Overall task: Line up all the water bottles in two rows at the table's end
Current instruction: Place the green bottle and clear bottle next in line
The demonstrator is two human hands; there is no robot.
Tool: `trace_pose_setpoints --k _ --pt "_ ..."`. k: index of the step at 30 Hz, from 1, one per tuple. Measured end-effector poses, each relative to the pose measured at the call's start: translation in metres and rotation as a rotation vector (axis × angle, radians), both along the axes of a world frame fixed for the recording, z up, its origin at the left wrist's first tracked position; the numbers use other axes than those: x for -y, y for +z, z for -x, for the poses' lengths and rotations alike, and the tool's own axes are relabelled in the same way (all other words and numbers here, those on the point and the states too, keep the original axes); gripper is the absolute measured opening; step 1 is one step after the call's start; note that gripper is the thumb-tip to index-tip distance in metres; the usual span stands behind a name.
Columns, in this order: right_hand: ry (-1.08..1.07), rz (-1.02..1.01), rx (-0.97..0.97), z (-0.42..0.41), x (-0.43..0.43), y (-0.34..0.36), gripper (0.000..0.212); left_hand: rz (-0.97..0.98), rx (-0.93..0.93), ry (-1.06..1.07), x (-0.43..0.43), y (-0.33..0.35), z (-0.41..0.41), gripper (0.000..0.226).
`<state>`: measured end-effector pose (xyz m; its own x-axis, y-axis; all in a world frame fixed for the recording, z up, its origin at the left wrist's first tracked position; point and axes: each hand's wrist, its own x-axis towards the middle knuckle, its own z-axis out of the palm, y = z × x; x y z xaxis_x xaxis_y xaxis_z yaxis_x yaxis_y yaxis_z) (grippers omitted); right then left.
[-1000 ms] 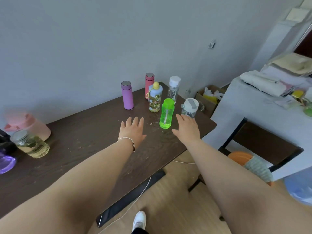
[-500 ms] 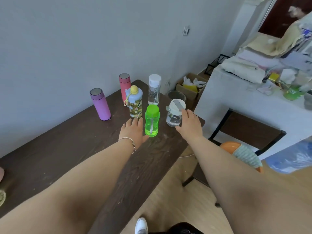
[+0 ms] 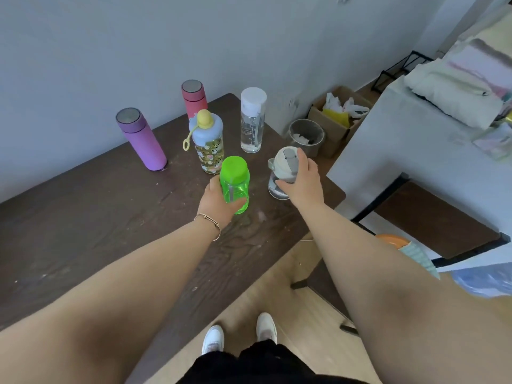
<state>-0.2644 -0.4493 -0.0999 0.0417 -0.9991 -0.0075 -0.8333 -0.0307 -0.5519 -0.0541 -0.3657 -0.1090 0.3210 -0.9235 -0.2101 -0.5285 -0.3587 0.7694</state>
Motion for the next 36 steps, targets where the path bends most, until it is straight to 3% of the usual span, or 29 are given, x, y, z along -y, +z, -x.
trace_pose_setpoints --k 8,20,36 --pt "0.079 0.096 0.155 0.013 0.005 -0.012 0.092 0.024 -0.016 0.203 0.010 -0.013 0.015 0.062" --pt "0.123 0.116 0.179 0.005 -0.007 -0.010 0.091 0.062 -0.062 0.324 -0.020 -0.008 0.002 0.056" --pt "0.192 0.124 0.341 -0.156 -0.166 0.017 0.090 0.103 -0.030 0.444 -0.204 0.020 -0.149 0.052"
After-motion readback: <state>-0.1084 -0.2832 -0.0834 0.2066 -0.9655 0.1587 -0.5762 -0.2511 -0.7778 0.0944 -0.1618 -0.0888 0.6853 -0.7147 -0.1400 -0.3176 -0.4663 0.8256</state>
